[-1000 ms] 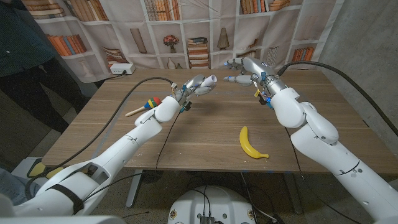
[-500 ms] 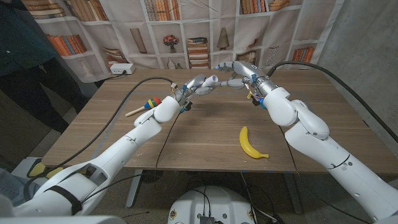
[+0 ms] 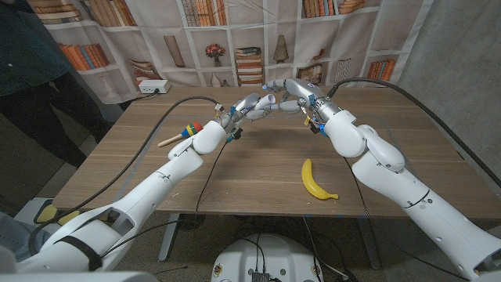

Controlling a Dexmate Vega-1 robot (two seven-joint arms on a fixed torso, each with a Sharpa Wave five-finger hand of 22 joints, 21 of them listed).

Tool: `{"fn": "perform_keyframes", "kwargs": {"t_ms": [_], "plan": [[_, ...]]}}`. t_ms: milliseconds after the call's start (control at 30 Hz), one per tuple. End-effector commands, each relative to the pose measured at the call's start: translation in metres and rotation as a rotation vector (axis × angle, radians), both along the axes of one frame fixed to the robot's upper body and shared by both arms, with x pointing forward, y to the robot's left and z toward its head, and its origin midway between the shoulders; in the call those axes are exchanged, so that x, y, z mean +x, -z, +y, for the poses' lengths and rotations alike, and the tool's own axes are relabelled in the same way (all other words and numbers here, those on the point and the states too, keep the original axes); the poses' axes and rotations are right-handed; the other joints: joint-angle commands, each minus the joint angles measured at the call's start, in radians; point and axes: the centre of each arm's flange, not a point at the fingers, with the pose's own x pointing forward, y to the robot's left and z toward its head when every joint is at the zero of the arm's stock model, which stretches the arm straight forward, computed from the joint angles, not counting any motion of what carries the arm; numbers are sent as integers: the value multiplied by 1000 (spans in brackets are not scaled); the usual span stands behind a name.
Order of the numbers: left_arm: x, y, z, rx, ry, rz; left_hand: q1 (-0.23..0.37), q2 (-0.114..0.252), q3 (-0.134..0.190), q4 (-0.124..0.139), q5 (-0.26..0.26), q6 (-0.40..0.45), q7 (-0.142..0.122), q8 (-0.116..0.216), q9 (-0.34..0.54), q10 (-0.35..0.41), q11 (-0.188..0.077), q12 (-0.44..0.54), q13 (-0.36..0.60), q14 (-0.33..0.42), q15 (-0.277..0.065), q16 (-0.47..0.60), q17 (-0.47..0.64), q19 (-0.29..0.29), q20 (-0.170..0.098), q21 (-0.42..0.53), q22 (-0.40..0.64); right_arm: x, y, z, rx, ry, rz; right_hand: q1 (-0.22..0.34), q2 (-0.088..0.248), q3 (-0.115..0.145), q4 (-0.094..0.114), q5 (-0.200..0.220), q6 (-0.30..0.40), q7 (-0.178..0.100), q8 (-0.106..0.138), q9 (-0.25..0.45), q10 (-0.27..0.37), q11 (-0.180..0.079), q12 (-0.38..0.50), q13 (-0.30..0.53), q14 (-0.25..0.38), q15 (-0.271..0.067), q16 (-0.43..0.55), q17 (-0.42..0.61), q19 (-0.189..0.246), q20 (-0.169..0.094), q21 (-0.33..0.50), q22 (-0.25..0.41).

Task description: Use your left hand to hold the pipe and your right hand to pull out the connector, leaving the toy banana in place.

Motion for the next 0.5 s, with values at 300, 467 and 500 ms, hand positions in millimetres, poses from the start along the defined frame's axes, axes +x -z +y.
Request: {"fn": "perform_keyframes", "kwargs": {"t_ms": [300, 467, 500], "plan": [[-2, 3, -3, -12, 2, 16, -3, 2, 4, 7, 6, 2, -4, 5, 2, -2, -1, 0, -12, -1, -2, 1, 0, -5, -5, -2, -3, 4, 1, 10, -6, -44, -19, 39, 22, 1, -17, 11, 83, -13, 27, 2, 54, -7, 25, -4, 94, -170, 28, -2, 45, -153, 0, 12], [-3, 3, -5, -2, 7, 16, -5, 2, 5, 8, 6, 0, -2, 9, 6, -7, -3, 8, 1, -1, -2, 3, 3, -2, -5, -3, -10, 9, 1, 12, -4, -49, -13, 51, 32, 2, -22, 11, 100, -15, 28, 3, 73, -11, 32, -5, 114, -170, 30, -5, 50, -155, 1, 15], [-4, 3, -6, 1, 8, 16, -4, 1, 3, 7, 5, -3, -4, 11, 12, -3, -1, 2, -10, -2, -2, 0, -1, 1, -5, -1, -9, 10, 1, 12, -4, -47, -15, 57, 37, 2, -24, 10, 110, -13, 29, 3, 88, -12, 37, -5, 123, -170, 30, -6, 54, -155, 3, 16]]}}
